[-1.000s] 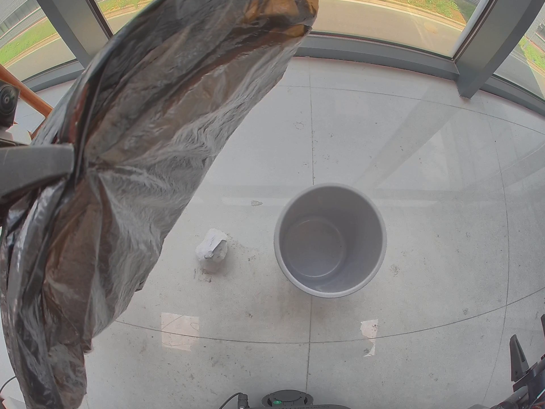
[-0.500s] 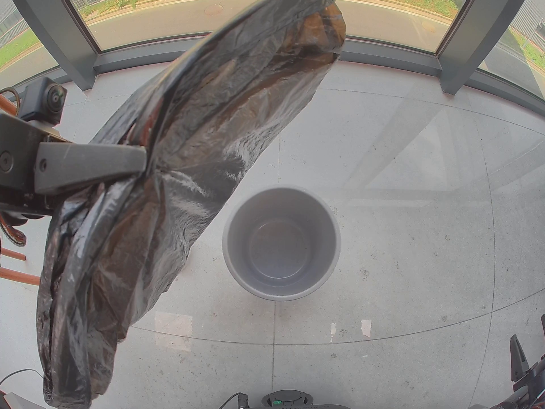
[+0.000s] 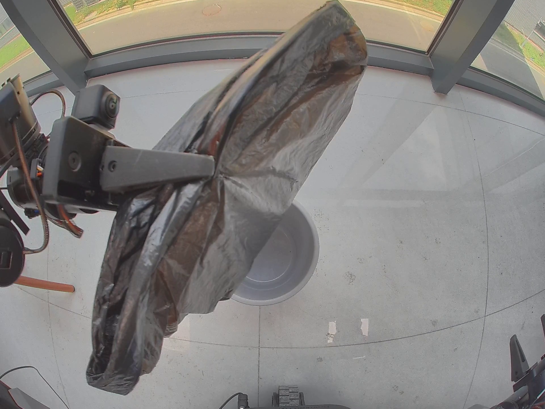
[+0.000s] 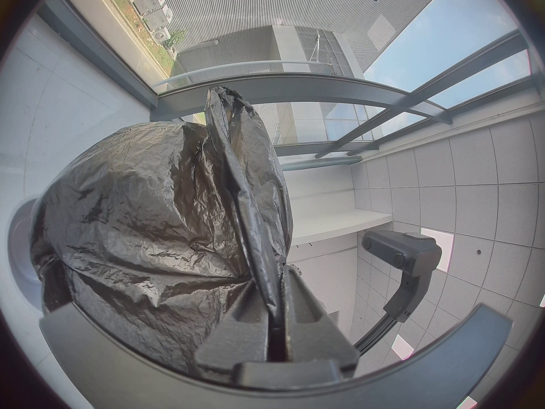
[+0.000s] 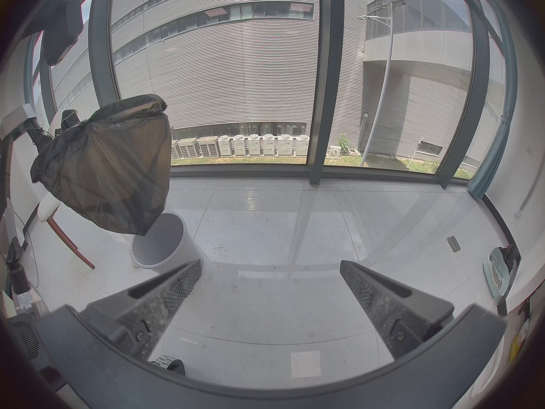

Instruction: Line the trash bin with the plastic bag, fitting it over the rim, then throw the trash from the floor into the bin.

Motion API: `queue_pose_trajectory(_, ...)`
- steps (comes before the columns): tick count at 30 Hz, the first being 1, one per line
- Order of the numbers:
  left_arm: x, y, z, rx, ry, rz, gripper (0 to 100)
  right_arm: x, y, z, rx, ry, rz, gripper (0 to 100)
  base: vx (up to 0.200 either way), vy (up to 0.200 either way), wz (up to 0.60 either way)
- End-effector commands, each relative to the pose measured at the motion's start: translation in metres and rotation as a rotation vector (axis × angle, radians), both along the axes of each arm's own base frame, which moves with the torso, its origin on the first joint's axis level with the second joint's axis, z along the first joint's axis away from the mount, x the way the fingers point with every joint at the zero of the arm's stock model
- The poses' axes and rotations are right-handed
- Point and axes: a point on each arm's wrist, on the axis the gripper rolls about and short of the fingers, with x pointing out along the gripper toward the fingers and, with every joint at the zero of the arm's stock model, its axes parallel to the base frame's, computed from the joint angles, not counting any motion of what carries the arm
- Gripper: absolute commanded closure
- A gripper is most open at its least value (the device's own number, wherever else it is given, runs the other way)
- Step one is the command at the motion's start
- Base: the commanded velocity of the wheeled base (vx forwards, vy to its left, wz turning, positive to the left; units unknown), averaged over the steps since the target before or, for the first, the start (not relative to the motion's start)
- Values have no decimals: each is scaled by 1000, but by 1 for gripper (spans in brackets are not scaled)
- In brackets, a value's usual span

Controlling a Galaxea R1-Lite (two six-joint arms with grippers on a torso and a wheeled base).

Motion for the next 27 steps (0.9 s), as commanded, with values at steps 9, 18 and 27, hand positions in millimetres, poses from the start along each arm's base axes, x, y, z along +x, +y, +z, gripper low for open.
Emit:
queue_pose_trajectory(9,31,-11,-41,21,56,3,100,1,0,-4,1,14,1,0,0,0,0)
queue_pose_trajectory(18,49,-6,-55,17,41,41,100,1,0,-4,1,14,1,0,0,0,0)
queue_pose_trajectory(27,43,4,-83,20,57,81,100,1,0,-4,-2,13,1,0,0,0,0)
